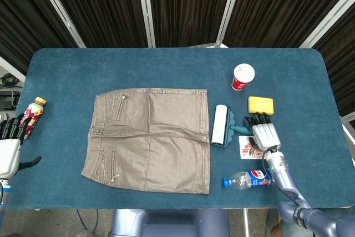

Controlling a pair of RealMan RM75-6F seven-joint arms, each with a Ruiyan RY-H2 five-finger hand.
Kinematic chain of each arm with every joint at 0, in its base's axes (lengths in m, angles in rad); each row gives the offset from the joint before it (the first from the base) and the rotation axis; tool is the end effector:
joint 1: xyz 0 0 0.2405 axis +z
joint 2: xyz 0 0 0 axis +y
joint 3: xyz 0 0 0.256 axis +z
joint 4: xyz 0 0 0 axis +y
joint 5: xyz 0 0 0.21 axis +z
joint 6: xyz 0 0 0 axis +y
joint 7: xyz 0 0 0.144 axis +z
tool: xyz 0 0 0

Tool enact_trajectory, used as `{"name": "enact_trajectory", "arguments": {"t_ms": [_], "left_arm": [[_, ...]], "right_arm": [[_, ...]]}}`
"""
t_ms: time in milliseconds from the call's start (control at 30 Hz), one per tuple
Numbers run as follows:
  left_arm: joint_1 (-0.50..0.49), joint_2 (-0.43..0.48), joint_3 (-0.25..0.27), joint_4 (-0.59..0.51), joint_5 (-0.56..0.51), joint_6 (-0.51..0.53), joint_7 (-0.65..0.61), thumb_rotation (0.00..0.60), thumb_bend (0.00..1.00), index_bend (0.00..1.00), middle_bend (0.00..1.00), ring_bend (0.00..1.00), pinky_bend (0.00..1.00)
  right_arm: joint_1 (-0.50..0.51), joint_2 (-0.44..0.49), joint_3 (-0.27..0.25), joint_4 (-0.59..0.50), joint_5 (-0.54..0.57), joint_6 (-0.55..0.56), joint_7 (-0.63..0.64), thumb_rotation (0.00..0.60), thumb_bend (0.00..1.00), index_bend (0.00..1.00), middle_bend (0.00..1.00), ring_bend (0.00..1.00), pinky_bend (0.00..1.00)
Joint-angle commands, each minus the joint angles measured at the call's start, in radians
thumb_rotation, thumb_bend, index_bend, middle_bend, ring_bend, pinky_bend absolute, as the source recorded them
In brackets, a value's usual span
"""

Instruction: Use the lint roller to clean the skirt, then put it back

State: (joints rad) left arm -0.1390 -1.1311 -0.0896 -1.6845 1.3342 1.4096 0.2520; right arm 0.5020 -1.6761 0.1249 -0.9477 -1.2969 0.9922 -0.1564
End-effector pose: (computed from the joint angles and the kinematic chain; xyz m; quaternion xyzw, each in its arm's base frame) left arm -0.3070 0.2032 0.1513 -0.5992 -0.3751 -0.3155 0.6330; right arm -0.3065 -0.3302 -0.0051 0.7044 -0.3663 0.2716 0.5439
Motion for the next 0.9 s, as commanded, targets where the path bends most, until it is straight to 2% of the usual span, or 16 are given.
{"name": "enact_trajectory", "arguments": {"t_ms": [33,200,300,467,533,700,900], "left_arm": [[-0.001,0.0,0.0,0.001,-0.002,-0.002,0.0,0.6,0.0,0.0,0.0,0.0,0.0],[-0.002,-0.001,0.001,0.001,-0.004,-0.004,0.001,0.6,0.0,0.0,0.0,0.0,0.0],[-0.003,-0.001,0.001,0.002,-0.008,-0.007,0.0,0.6,0.0,0.0,0.0,0.0,0.0],[-0.005,-0.001,0.0,0.005,-0.015,-0.012,-0.002,0.6,0.0,0.0,0.0,0.0,0.0],[-0.005,0.0,0.0,0.006,-0.019,-0.015,-0.005,0.6,0.0,0.0,0.0,0.0,0.0],[-0.007,0.003,0.0,0.005,-0.019,-0.019,-0.013,0.6,0.0,0.0,0.0,0.0,0.0],[-0.007,0.008,0.002,-0.005,-0.007,-0.015,-0.021,0.6,0.0,0.0,0.0,0.0,0.0]], "right_arm": [[0.007,-0.011,0.006,0.007,0.0,-0.003,0.01,0.6,0.37,0.14,0.18,0.05,0.02],[0.023,-0.029,0.01,0.022,0.003,-0.02,-0.004,0.6,0.4,0.15,0.2,0.08,0.09],[0.032,-0.044,0.018,0.036,0.009,-0.026,-0.009,0.6,0.51,0.2,0.24,0.12,0.15],[0.039,-0.061,0.019,0.065,0.006,-0.024,-0.016,0.6,0.74,0.34,0.37,0.23,0.3],[0.04,-0.062,0.014,0.072,-0.004,-0.017,-0.01,0.6,0.79,0.38,0.41,0.28,0.33],[0.035,-0.053,0.003,0.079,-0.049,0.035,0.036,0.6,0.84,0.44,0.46,0.33,0.37],[0.033,-0.015,0.005,0.033,-0.095,0.104,0.086,0.6,0.9,0.45,0.47,0.33,0.37]]}}
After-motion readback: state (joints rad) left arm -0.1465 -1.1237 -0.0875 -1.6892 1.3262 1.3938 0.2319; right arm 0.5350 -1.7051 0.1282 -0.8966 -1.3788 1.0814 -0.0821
